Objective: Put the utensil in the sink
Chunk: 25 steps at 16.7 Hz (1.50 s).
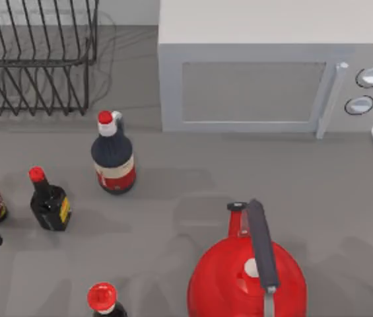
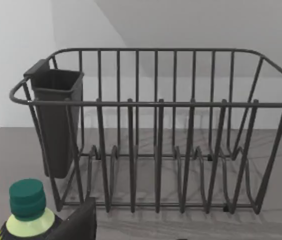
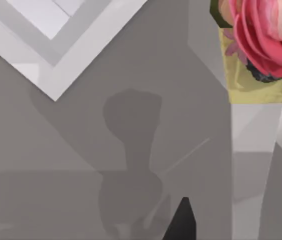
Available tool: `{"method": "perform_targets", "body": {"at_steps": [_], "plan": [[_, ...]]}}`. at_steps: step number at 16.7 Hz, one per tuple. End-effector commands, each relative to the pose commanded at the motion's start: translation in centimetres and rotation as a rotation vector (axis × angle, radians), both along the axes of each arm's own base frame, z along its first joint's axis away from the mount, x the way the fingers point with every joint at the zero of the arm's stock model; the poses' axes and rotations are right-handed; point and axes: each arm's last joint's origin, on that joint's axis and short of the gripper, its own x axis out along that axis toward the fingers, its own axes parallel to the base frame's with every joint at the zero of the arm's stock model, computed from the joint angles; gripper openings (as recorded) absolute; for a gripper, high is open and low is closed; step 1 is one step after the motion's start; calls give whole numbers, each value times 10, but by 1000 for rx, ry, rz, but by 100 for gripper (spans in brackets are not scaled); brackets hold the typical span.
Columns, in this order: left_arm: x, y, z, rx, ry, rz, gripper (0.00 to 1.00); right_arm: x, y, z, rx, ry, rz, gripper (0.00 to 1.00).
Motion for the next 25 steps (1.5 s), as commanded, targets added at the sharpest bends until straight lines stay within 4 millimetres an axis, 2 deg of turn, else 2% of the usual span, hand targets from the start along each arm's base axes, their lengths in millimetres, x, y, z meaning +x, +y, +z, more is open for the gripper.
{"method": "perform_targets", "body": {"at_steps": [3,6,11,14,19,22,25], "plan": [[0,0,0,0,0,0,100,6,-1,3,0,2,-2,0],[0,0,0,0,0,0,100,30,-4,14,0,11,-12,0],[0,0,0,0,0,0,100,102,-15,39,2,10,-28,0],[0,0,0,0,0,0,100,149,-24,43,3,25,-34,0],[0,0,0,0,0,0,100,217,-39,30,9,35,-38,0],[0,0,0,0,0,0,100,244,-46,15,13,36,-31,0],[0,0,0,0,0,0,100,261,-49,3,11,17,-17,0]]}}
